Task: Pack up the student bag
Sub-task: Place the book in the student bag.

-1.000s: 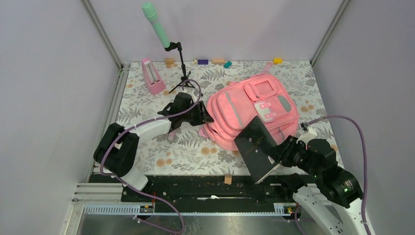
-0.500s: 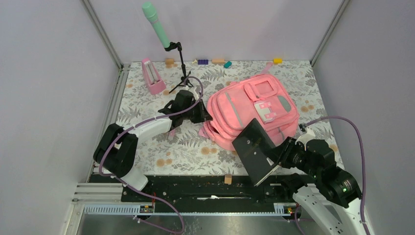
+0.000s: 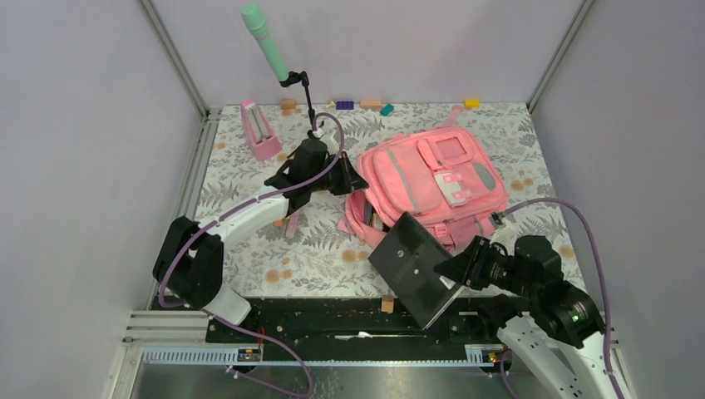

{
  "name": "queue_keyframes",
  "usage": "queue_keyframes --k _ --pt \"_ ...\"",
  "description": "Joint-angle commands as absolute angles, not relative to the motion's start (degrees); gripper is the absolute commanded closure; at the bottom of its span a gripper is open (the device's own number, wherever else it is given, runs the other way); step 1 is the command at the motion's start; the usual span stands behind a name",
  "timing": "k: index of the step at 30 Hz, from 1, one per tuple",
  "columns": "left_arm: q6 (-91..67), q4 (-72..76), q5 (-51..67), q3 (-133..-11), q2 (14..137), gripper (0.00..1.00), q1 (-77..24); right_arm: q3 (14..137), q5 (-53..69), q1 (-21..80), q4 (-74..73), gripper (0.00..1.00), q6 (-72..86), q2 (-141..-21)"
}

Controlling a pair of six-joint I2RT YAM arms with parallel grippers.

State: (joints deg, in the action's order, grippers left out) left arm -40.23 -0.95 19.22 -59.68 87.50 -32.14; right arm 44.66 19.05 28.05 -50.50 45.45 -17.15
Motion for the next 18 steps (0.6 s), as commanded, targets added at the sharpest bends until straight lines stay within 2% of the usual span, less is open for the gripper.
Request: queue_keyframes --k 1,10,18 --pt "-42.26 6.55 20.77 -65.26 84.51 1.00 -32.32 42.82 34.36 27.94 -32.14 1.00 49.91 -19.86" --pt "-45.56 9.39 21.42 -70.94 85.74 1.00 -32.80 35.60 37.59 28.11 -17.70 1.00 55.04 -26.39" --pt "-46.40 12.10 23.52 -73.59 87.12 1.00 -33.55 28.09 22.00 29.49 -9.76 1.00 58.53 -27.48"
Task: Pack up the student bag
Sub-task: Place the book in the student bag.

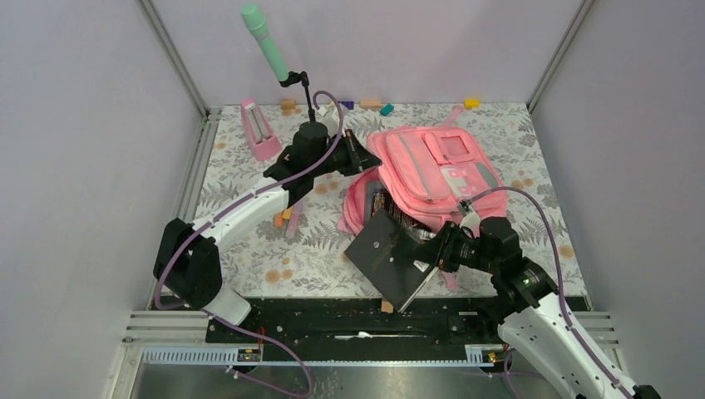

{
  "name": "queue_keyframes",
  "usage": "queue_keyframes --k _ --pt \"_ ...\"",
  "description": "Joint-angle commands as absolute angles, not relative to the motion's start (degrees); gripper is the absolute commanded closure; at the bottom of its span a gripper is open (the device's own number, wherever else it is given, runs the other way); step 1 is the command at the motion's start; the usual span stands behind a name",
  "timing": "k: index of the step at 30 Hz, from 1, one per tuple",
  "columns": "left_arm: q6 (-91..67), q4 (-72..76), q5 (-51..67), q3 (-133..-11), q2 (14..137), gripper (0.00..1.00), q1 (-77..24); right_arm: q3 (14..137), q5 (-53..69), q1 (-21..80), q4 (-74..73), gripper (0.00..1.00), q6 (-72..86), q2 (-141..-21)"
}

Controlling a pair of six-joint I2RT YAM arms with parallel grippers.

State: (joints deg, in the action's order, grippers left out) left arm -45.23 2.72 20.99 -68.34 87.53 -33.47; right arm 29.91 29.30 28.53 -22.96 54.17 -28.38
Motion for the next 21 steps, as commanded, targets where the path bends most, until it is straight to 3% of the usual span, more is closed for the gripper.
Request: queue_keyframes --k 1,15,21 --pt "-46.41 12.05 23.84 -73.99 87.46 1.00 -33.71 26.82 19.24 29.87 -8.02 1.00 59.42 -27.24" --pt "-47.45 14.05 23.67 -74.01 88.14 1.00 -35.11 17.04 -20.51 42.52 9.39 1.00 62.84 -23.25" --pt "-47.99 13.80 23.36 -73.82 88.83 1.00 -35.35 14.47 -34.50 42.68 2.70 1.00 66.19 -17.65"
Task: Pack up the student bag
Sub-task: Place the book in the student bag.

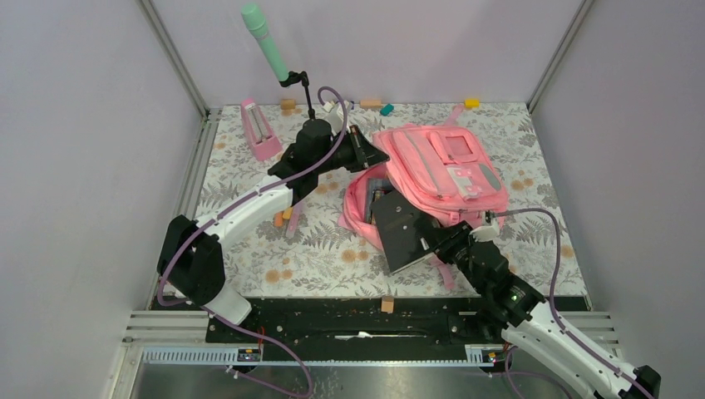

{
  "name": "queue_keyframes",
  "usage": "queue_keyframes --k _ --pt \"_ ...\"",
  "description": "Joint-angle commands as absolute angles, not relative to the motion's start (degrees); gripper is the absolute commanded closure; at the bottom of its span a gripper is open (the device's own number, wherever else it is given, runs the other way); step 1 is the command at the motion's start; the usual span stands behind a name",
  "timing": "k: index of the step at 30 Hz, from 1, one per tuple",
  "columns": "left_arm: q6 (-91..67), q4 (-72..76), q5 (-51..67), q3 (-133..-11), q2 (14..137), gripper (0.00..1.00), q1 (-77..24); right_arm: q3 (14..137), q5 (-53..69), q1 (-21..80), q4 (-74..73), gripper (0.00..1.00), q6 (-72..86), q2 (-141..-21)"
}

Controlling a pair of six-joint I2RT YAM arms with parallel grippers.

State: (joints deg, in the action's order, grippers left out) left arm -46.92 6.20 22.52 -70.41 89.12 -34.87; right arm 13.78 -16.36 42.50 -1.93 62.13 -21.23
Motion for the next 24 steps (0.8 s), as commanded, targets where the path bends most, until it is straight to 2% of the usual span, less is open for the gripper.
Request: queue_keyframes --k 1,8,18,24 --pt "-48.33 14.26 23.25 -73.44 88.82 1.00 -35.52 13.86 -37.16 42.67 1.99 1.00 66.97 -16.98" --pt "-50.51 17.17 22.91 -69.34 89.27 1.00 -37.16 14.72 -47.52 42.64 5.85 1.00 61.16 -22.80" --pt "-53.80 22.86 20.67 -60.71 87.85 1.00 -40.64 14.52 -53.60 42.76 12.21 1.00 67.29 -37.53" --pt "-55.00 24.48 18.15 -59.00 86.97 1.00 -45.18 16.95 -58.10 43.30 6.88 0.98 69.83 -44.64"
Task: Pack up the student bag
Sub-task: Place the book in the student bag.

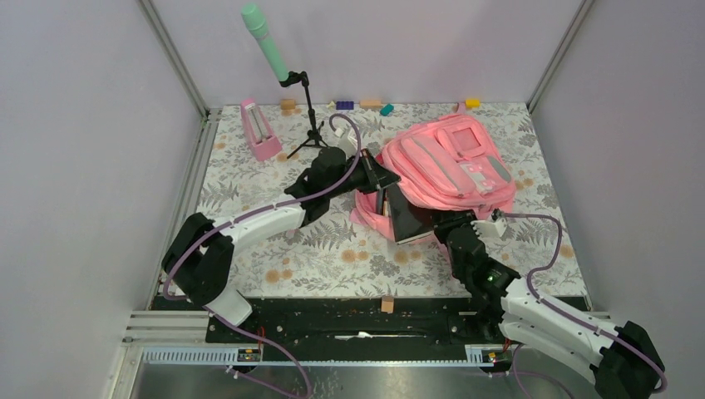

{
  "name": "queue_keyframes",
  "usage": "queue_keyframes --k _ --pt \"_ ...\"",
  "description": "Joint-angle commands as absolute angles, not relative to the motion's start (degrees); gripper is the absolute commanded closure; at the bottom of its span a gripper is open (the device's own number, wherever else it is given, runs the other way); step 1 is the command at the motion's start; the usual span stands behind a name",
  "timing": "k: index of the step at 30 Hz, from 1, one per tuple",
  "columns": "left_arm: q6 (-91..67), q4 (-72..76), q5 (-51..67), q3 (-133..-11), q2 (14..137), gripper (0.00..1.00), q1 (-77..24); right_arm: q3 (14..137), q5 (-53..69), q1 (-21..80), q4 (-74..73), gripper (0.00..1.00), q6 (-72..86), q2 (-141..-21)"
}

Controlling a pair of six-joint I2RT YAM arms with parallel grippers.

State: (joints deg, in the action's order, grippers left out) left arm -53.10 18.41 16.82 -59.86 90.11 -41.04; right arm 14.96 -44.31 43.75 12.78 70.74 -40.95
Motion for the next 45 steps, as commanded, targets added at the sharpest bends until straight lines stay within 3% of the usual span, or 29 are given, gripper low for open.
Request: queue_keyframes --k 1,3,5,7,11,15,19,21,29,40,45 --pt "-55.54 25.09 17.73 -58.53 86.72 1.00 -45.80 16.83 -57.94 43.37 6.94 0.91 69.72 -45.46" --pt "-56.54 26.45 17.18 -57.89 86.27 1.00 -46.64 16.62 -56.68 43.34 7.76 0.74 68.24 -47.14" --pt "-57.07 26.71 16.92 -57.83 86.06 1.00 -46.71 16.47 -54.10 43.37 7.91 0.49 67.22 -48.39" --pt "-57.08 26.41 16.64 -57.96 85.83 1.00 -46.76 16.13 -51.56 43.35 7.56 0.35 66.30 -48.88" --pt "-56.24 25.10 16.25 -58.55 86.23 1.00 -46.76 13.56 -47.51 43.37 5.35 0.25 67.70 -48.19" --pt "-57.47 26.43 16.74 -58.11 86.96 1.00 -46.83 8.68 -46.49 43.27 9.85 0.44 72.03 -47.09" --pt "-57.66 26.54 17.27 -57.11 86.97 1.00 -46.91 9.07 -46.66 43.32 9.98 0.90 73.77 -46.62" --pt "-57.67 26.69 16.80 -55.96 86.44 1.00 -47.28 10.40 -48.48 43.34 7.21 1.00 77.59 -46.34" --pt "-61.24 30.84 11.22 -52.22 83.70 1.00 -51.71 15.37 -60.40 43.41 7.38 1.00 84.80 -52.30" --pt "-67.18 36.26 6.46 -52.80 83.54 1.00 -56.13 22.23 -66.16 43.37 8.53 1.00 87.46 -67.76" --pt "-67.76 37.06 5.48 -52.91 83.92 1.00 -56.21 23.80 -63.57 43.39 6.75 0.81 87.96 -72.89"
